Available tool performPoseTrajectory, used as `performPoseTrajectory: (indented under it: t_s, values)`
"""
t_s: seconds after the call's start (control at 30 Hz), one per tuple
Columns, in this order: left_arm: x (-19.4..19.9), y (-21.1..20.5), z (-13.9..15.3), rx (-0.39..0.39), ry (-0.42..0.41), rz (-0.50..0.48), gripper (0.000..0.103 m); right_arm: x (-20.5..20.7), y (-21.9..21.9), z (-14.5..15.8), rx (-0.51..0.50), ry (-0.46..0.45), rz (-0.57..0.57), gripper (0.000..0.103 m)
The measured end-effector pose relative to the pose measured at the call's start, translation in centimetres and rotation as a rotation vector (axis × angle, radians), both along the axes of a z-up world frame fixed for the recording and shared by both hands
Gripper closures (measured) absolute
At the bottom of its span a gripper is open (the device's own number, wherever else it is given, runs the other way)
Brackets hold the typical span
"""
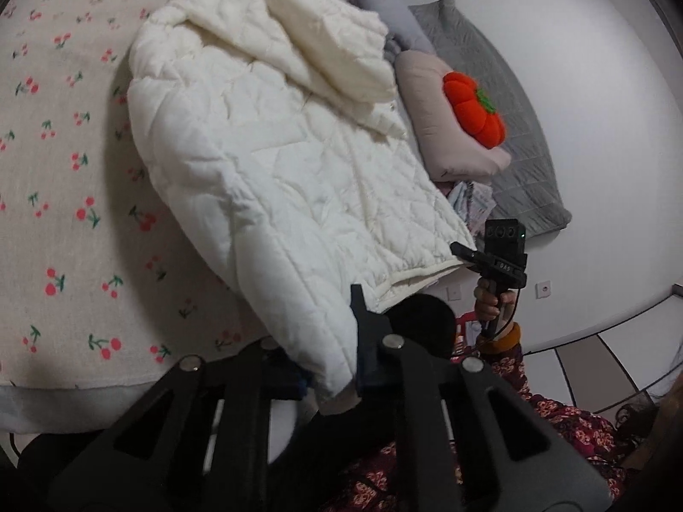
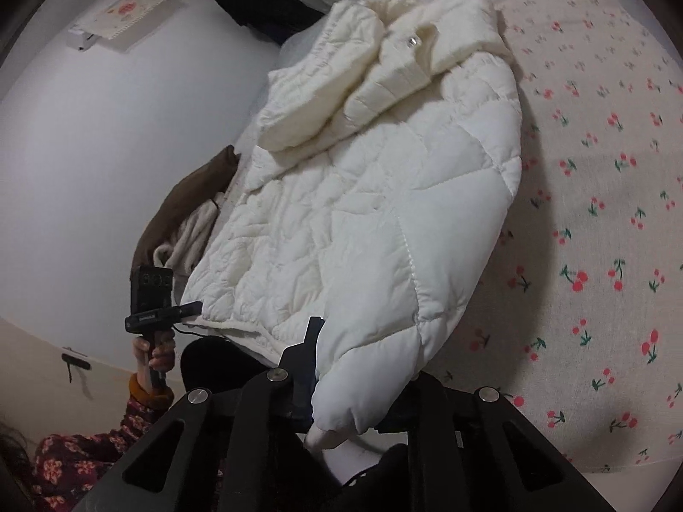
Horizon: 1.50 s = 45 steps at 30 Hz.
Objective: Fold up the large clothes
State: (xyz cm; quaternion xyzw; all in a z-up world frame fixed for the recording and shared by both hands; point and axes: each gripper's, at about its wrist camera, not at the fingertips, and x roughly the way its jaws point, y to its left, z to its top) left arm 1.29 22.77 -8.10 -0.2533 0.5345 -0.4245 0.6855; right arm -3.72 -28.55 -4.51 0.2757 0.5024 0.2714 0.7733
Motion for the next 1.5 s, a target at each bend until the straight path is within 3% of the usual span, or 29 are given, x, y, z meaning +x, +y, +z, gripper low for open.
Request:
performPoseTrajectory:
  t_s: [0.2, 0.4, 0.6, 0.8, 0.93, 1.13, 1.33, 1.5]
  values:
    - [2.9, 1.1, 4.7, -0.238, -0.123, 0.061, 0.088, 2.0, 0.2, 4.7, 0.078, -0.141, 0.011, 0.087]
    - [9.0, 1.5, 7.7, -0.413, -0.166, 0.147, 0.088, 6.1, -0.9, 9.1, 0.146, -0.271, -0.021, 0.088]
    - [16.2, 1.7, 7.5, -0.590, -0.117, 0.265, 0.088, 12.4, -2.5, 11.4, 0.221, -0.336, -0.107, 0.088]
    - [22.9, -0.3, 5.3, -0.655, -0.075, 0.377, 0.088, 19.5, -3.0, 9.8, 0.258, -0.343, -0.218, 0.088]
    - [26.9, -1.5, 3.5, -0.619, -0.062, 0.467, 0.088, 23.5, -3.9, 7.1, 0.288, -0.290, -0.323, 0.089]
    - [30.4, -2.6, -0.3, -0.496, -0.057, 0.590, 0.088, 28.6, -5.1, 2.1, 0.290, -0.195, -0.454, 0.089]
    - [31.8, -3.4, -2.7, -0.281, -0.116, 0.678, 0.088, 32.0, -4.9, -2.1, 0.181, -0.117, -0.525, 0.089]
    - [32.7, -4.7, -3.3, -0.092, -0.193, 0.689, 0.088, 33.6, -4.7, -4.2, 0.113, -0.100, -0.561, 0.090]
